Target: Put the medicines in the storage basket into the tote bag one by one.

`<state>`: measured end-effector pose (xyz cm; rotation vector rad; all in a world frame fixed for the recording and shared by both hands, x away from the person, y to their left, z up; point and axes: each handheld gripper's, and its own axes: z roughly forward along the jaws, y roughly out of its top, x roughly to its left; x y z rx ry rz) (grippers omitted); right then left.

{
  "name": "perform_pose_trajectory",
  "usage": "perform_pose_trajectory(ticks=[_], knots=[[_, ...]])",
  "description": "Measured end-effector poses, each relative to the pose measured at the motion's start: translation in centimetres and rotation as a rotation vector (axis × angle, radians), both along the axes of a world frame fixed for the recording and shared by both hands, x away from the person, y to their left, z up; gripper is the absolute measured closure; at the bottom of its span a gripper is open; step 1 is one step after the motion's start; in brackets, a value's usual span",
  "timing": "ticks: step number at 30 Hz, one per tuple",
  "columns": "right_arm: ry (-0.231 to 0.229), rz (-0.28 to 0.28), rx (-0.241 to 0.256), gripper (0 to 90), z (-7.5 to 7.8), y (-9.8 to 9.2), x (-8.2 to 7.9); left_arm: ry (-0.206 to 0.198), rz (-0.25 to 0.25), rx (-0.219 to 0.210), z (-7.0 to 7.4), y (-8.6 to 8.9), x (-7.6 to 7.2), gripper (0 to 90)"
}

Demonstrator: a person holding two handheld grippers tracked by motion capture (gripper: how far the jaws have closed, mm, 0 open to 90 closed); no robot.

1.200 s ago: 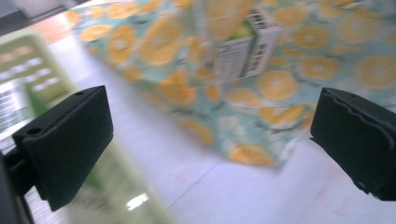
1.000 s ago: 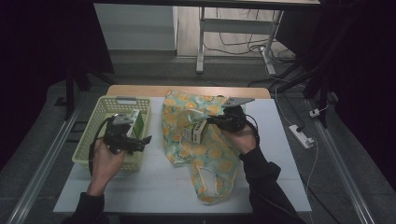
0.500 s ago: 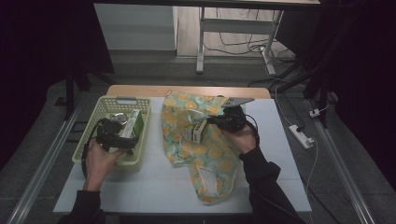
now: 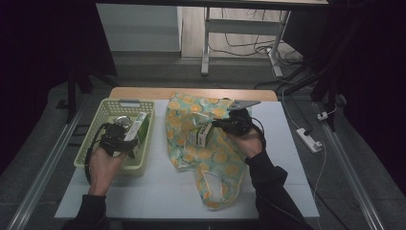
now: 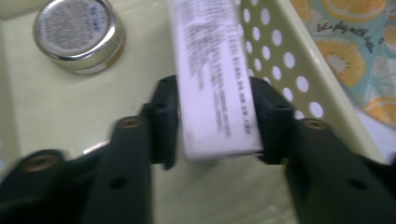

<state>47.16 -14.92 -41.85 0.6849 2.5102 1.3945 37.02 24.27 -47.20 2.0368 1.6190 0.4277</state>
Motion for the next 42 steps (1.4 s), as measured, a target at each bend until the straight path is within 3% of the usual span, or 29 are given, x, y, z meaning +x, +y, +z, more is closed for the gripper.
perform_pose_trajectory(ticks=[8, 15, 26, 32, 42], knots=[[-0.001, -0.001, 0.001, 90.0, 0.1, -0.1, 0.0, -0.009, 0.005, -0.039, 0.1, 1.1, -0.1, 61.6], [-0.004, -0.002, 0.002, 90.0, 0.2, -0.1, 0.0, -0.08, -0.021, -0.058, 1.9, 2.1, -1.1, 61.8], [-0.011, -0.005, 0.011, 90.0, 0.3, -0.3, -0.1, -0.21, -0.069, -0.131, 5.0, 3.2, -3.2, 61.8], [-0.012, -0.006, 0.011, 90.0, 0.3, -0.3, -0.1, -0.249, -0.142, -0.147, 6.7, 2.1, -4.1, 61.9], [-0.013, -0.012, 0.016, 90.0, 0.4, -0.5, 0.0, -0.211, -0.305, -0.15, 7.7, -1.9, -4.7, 61.8]])
